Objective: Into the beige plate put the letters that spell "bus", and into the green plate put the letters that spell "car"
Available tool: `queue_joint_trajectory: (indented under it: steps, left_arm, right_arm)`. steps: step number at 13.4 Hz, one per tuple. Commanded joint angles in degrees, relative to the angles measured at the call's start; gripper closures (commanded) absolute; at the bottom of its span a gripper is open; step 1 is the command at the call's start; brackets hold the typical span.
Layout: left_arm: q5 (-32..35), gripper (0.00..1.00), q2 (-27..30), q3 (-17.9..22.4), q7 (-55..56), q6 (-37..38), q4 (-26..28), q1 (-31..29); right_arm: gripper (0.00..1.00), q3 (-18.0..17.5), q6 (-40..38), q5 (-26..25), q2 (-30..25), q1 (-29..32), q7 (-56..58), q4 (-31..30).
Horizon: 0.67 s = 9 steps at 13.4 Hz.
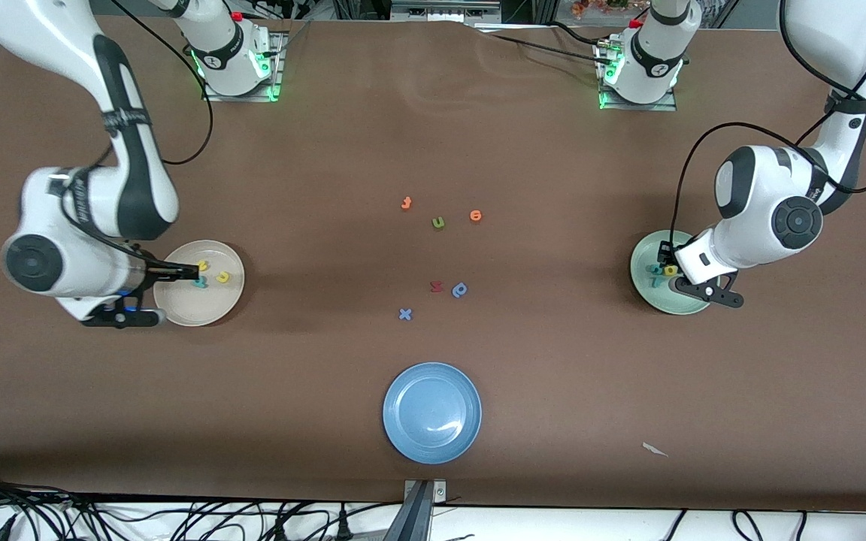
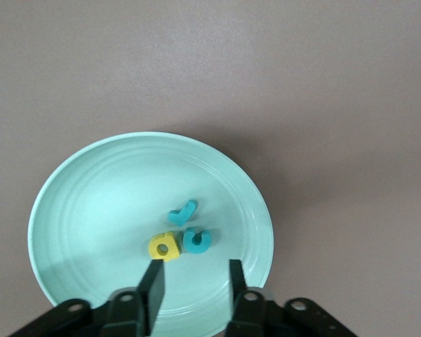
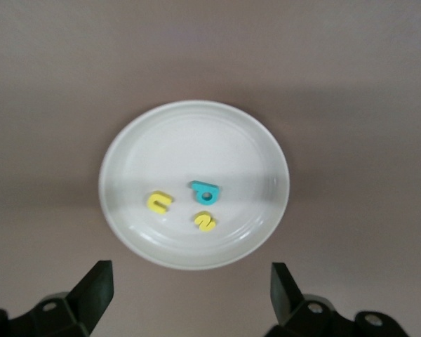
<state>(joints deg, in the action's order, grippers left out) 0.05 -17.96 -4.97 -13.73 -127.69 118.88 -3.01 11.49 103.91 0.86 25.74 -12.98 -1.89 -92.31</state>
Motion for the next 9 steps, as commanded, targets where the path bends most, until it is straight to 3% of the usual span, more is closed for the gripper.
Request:
queue_joint_trajectory:
  steps: [1, 3, 9]
  left_arm:
    - [0.13, 0.00, 5.81, -0.13, 1.24, 5.41, 0.47, -0.51]
    - [0.57, 0.00, 8.54, -0.13, 1.26, 6.22, 1.00, -0.60]
    - [1.63, 0.00, 21.45, -0.66, 1.87, 5.95, -0.14, -0.24]
  right_arm:
    - [0.01, 0.64, -6.51, 2.04, -2.26, 0.15, 0.75, 7.73]
    - [0.01, 0.38, -7.84, 2.04, -4.63, 0.15, -0.48, 10.65]
    - [0.01, 0.03, -9.06, 2.04, -7.19, -0.11, -1.45, 10.92]
